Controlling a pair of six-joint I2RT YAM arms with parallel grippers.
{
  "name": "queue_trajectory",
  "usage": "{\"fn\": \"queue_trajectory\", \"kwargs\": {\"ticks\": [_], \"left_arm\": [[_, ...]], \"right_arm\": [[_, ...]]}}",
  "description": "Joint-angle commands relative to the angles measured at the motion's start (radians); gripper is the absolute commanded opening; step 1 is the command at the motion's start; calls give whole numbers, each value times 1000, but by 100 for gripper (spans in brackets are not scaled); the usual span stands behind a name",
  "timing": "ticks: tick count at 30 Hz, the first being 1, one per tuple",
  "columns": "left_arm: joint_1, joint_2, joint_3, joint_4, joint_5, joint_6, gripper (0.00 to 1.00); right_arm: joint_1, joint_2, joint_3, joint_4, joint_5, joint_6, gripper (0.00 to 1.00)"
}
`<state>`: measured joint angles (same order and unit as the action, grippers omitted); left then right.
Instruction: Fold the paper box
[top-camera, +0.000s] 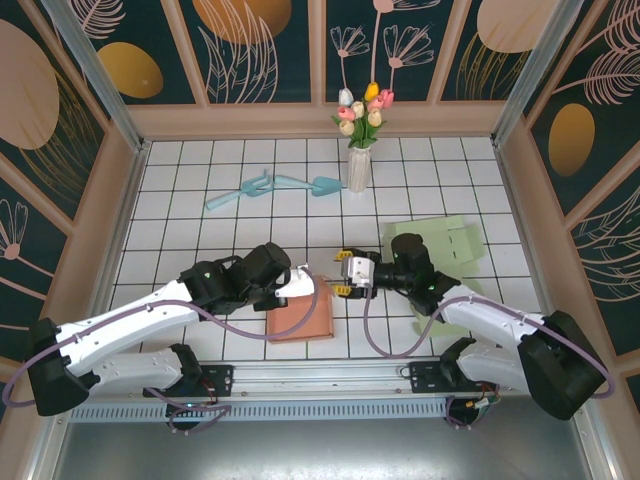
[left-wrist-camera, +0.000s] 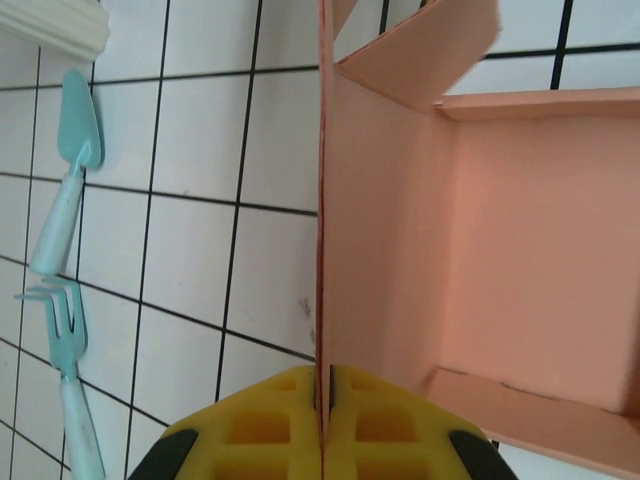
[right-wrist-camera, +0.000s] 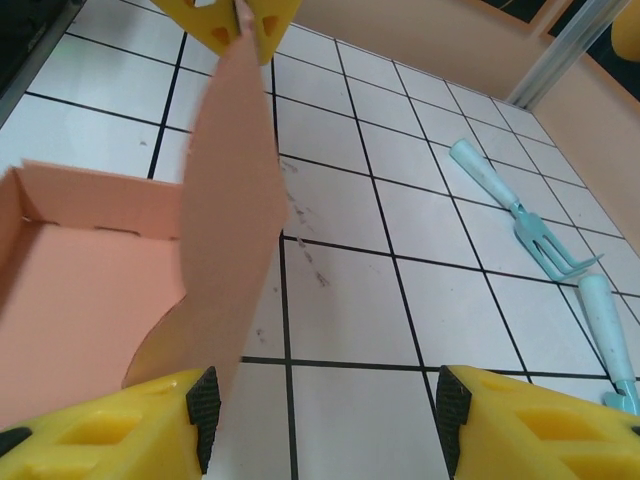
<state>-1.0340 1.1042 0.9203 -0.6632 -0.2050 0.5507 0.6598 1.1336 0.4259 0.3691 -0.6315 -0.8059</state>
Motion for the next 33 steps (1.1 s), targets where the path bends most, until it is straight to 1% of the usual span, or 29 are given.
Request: {"fn": "queue_trajectory", "kwargs": {"ticks": [1,5,7,11,12,14,17,18,23,28,29,31,33], "left_arm": [[-13,-20,36,76,27,31,0],[-29,-26,46,96,32,34,0],[-39,-22,85,97,27,31,0],[-61,0,98,93,24,19,0],[-68,10,101,92,20,18,0],[-77,27,103,93,13,18,0],[-79,42,106,103,3,18,0],[-79,43,107,107,0,20,0],[-79,36,107,110,-30,32,0],[-80,68,111,56,-80,29,0],[-79,73,109,52,-88,27,0],[-80,72,107,67,-93,20,0],[-79,51,113,117,-96,-4,0]], "right_arm": [[0,10,34,16,-62,8,61],[3,14,30,25,-96,22,61],[2,20,33,22,-110,28,61],[9,31,37,24,-119,29,58],[12,29,39,26,-120,27,56],[17,29,43,21,-117,21,48],[21,17,45,3,-109,7,29],[21,10,42,1,-97,8,28],[18,-16,40,-33,-60,-9,29],[18,-34,51,-45,-57,-10,29],[18,-37,52,-45,-61,-9,27],[18,-44,52,-47,-66,-12,13],[19,-48,42,-43,-54,-19,0]]}}
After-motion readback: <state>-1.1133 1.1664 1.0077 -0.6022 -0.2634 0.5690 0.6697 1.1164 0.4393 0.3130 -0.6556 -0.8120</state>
